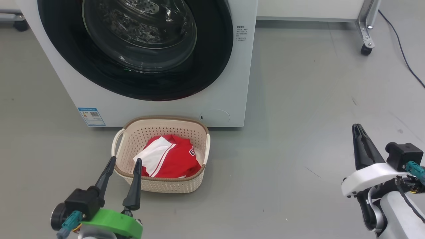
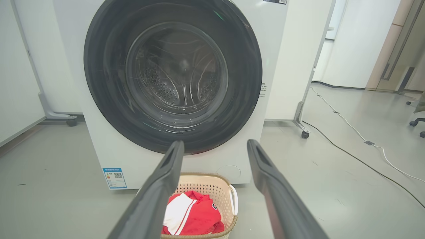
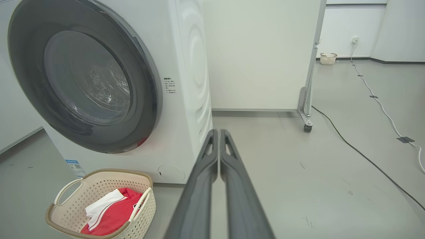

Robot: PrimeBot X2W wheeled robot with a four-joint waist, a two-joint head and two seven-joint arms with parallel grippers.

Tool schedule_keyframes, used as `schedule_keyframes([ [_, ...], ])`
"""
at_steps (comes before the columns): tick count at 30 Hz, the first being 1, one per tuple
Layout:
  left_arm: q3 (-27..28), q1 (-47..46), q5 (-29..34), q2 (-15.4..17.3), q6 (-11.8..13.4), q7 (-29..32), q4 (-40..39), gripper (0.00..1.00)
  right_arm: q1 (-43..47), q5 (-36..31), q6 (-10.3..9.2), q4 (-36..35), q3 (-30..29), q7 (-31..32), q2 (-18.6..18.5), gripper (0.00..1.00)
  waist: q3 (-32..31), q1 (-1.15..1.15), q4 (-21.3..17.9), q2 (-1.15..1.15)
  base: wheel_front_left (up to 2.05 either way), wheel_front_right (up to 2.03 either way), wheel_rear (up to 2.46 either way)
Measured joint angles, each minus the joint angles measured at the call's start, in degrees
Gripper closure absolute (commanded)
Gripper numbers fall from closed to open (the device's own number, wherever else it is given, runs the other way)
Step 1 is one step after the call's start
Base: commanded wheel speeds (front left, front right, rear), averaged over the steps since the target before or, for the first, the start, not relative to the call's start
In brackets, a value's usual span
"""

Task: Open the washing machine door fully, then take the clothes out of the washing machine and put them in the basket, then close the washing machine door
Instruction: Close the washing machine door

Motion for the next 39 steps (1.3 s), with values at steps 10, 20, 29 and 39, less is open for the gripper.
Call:
schedule_keyframes([
  [10, 1.3, 1.6, 0.5, -0.4, 0.0, 0.0, -0.7, 0.00, 5.1, -1.7, -0.92, -5.4, -2.5, 0.0, 0.4, 0.00, -0.5, 0.00, -1.1, 0.00, 0.00, 0.00, 0.00],
  [20, 2.4, 2.0, 1.3, -0.6, 0.1, 0.0, -1.0, 0.00, 8.3, -2.7, -0.99, -8.6, -3.4, 0.0, 1.7, 0.00, -0.7, 0.00, -1.0, 0.00, 0.00, 0.00, 0.00],
  [29, 2.5, 2.6, 1.7, -0.8, 0.1, 0.0, -0.9, 0.00, 9.8, -3.6, -0.94, -10.0, -4.1, 0.0, 2.0, 0.00, -1.1, 0.00, -1.0, 0.00, 0.00, 0.00, 0.00],
  [39, 2.8, 3.7, 1.5, -0.8, 0.1, 0.0, 1.3, 0.00, 11.1, -4.2, -0.88, -11.1, -4.8, 0.0, 2.4, 0.00, -1.1, 0.00, -1.1, 0.00, 0.00, 0.00, 0.00],
])
